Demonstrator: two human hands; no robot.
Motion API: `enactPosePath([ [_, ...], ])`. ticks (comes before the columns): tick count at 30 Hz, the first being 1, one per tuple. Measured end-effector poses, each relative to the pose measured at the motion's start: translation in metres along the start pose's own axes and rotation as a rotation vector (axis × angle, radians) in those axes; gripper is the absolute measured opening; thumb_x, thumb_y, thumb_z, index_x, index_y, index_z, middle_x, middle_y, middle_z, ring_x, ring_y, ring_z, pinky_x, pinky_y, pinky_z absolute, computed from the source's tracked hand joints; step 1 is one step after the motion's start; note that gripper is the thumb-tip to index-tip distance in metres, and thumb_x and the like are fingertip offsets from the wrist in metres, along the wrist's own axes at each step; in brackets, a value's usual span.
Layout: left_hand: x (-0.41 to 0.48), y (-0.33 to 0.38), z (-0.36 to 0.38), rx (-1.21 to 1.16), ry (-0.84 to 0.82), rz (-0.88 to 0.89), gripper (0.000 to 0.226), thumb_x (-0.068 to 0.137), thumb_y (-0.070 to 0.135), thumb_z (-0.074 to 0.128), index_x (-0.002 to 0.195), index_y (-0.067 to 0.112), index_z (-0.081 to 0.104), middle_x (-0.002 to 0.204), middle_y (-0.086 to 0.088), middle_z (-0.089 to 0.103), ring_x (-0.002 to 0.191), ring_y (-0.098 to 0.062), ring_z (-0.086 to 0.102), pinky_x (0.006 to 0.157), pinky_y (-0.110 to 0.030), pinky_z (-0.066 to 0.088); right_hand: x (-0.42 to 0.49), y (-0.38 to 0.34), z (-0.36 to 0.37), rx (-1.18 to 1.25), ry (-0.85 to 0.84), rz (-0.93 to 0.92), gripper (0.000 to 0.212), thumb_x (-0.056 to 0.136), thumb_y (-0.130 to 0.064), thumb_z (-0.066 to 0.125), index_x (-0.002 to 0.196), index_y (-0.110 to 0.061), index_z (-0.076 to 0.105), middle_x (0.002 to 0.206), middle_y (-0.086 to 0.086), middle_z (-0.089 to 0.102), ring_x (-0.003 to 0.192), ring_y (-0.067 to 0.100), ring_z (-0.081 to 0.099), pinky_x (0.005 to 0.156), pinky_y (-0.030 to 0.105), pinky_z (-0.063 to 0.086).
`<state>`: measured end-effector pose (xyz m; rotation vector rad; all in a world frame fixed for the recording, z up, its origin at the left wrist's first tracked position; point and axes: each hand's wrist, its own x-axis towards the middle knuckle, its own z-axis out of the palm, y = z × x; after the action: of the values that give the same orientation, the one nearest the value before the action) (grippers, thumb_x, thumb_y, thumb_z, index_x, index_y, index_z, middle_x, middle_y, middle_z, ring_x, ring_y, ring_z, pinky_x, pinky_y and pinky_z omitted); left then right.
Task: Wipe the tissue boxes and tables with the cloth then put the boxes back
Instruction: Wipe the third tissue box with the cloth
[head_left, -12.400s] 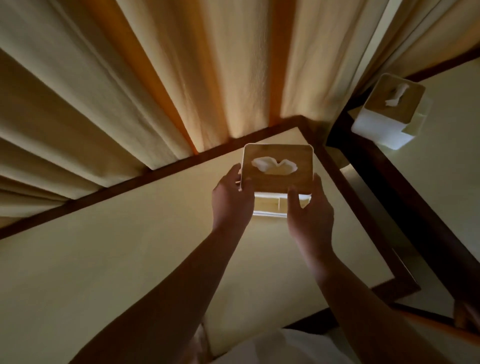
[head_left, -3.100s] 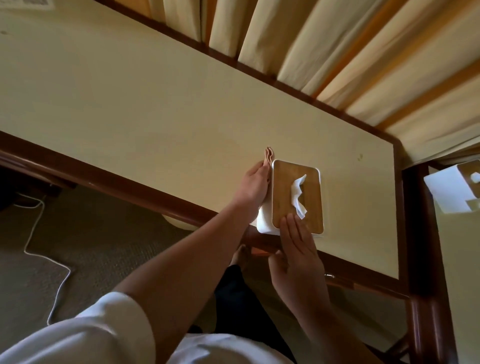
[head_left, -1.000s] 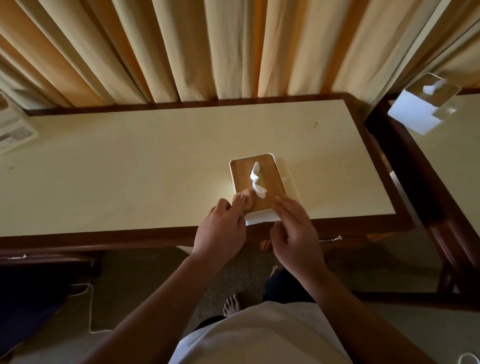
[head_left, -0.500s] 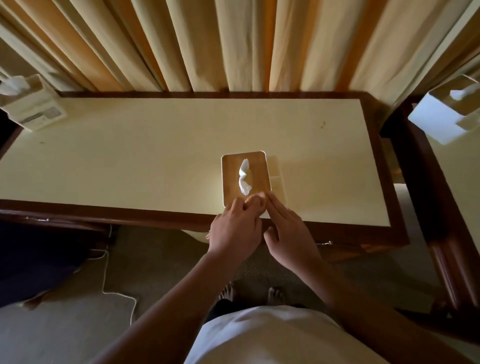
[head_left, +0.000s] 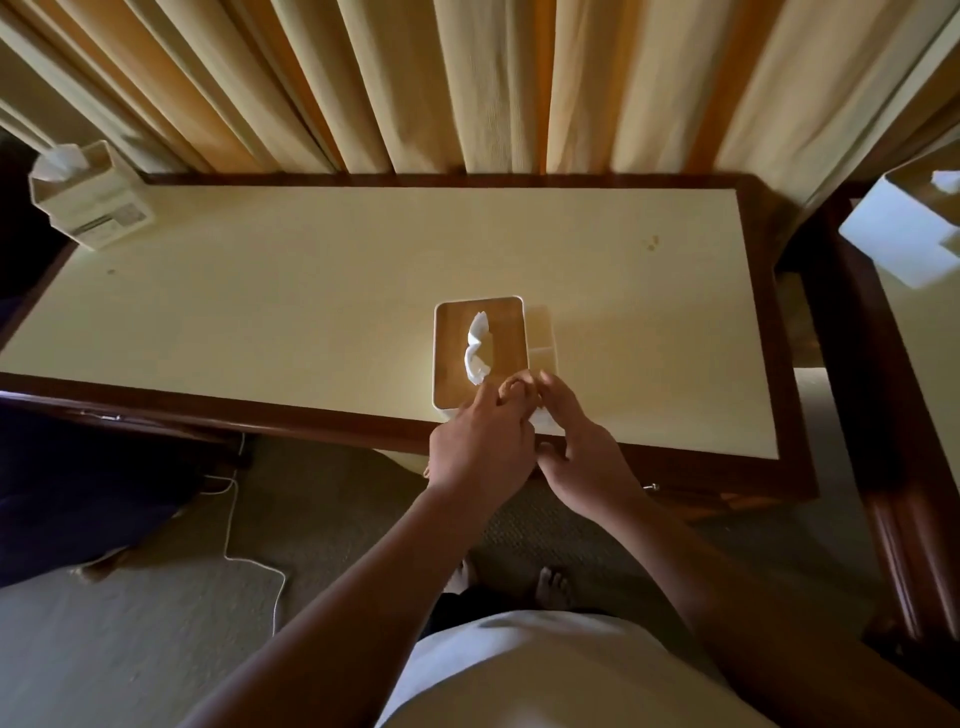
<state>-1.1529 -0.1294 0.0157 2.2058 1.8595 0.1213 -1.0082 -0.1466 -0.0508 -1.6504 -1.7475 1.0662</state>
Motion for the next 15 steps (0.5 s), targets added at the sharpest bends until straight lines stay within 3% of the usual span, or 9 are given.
enactPosePath([
  [3, -0.007, 0.000, -0.006, 0.053, -0.015, 0.008, 0.037, 0.110, 0.033, 0.042, 0.146, 0.029, 0.050, 0.127, 0.006, 0.062, 0.102, -0.019, 0.069, 0.064, -0.030, 0.049, -0.001, 0.002, -0.002, -0.016, -0.031, -0.005, 0.095, 0.097, -0.009, 0.061, 0.162, -0.046, 0.002, 0.160, -0.008, 0.043, 0.063, 0.006, 0.062, 0.063, 0.022, 0.054],
  [5, -0.002, 0.005, -0.006, 0.031, -0.031, 0.002, 0.036, 0.110, 0.032, 0.042, 0.145, 0.028, 0.049, 0.129, 0.005, 0.063, 0.101, -0.019, 0.070, 0.063, -0.030, 0.048, -0.001, 0.002, 0.000, -0.007, -0.021, -0.027, 0.097, 0.097, -0.009, 0.064, 0.162, -0.046, 0.002, 0.155, -0.008, 0.048, 0.064, 0.004, 0.063, 0.064, 0.022, 0.055],
  [9, 0.019, 0.018, -0.006, 0.006, -0.039, -0.062, 0.034, 0.112, 0.033, 0.042, 0.143, 0.026, 0.052, 0.133, 0.003, 0.064, 0.101, -0.022, 0.072, 0.060, -0.031, 0.044, 0.000, 0.003, 0.000, 0.050, 0.018, -0.094, 0.104, 0.095, -0.011, 0.070, 0.157, -0.058, 0.000, 0.095, -0.005, 0.072, 0.053, 0.011, 0.062, 0.052, 0.029, 0.055],
  [10, 0.018, 0.019, -0.006, 0.005, -0.042, -0.063, 0.034, 0.111, 0.032, 0.044, 0.144, 0.027, 0.051, 0.133, 0.003, 0.063, 0.101, -0.022, 0.072, 0.061, -0.031, 0.044, 0.001, 0.003, 0.000, 0.048, 0.022, -0.100, 0.106, 0.095, -0.010, 0.070, 0.155, -0.061, -0.001, 0.096, -0.001, 0.073, 0.054, 0.011, 0.062, 0.053, 0.028, 0.055],
  [12, 0.006, 0.018, -0.007, 0.015, -0.067, -0.043, 0.035, 0.110, 0.029, 0.046, 0.144, 0.028, 0.050, 0.127, 0.004, 0.062, 0.099, -0.020, 0.070, 0.060, -0.028, 0.043, 0.003, 0.006, 0.000, 0.022, 0.015, -0.111, 0.109, 0.094, -0.009, 0.069, 0.156, -0.060, -0.004, 0.130, 0.002, 0.069, 0.061, 0.007, 0.064, 0.065, 0.030, 0.058],
  [15, -0.003, 0.011, -0.005, 0.045, -0.066, -0.005, 0.038, 0.110, 0.032, 0.043, 0.148, 0.030, 0.047, 0.124, 0.007, 0.064, 0.098, -0.017, 0.070, 0.054, -0.024, 0.037, 0.003, 0.012, 0.004, -0.001, -0.004, -0.116, 0.101, 0.094, -0.011, 0.068, 0.163, -0.046, 0.003, 0.155, -0.001, 0.052, 0.078, 0.006, 0.068, 0.088, 0.043, 0.059],
])
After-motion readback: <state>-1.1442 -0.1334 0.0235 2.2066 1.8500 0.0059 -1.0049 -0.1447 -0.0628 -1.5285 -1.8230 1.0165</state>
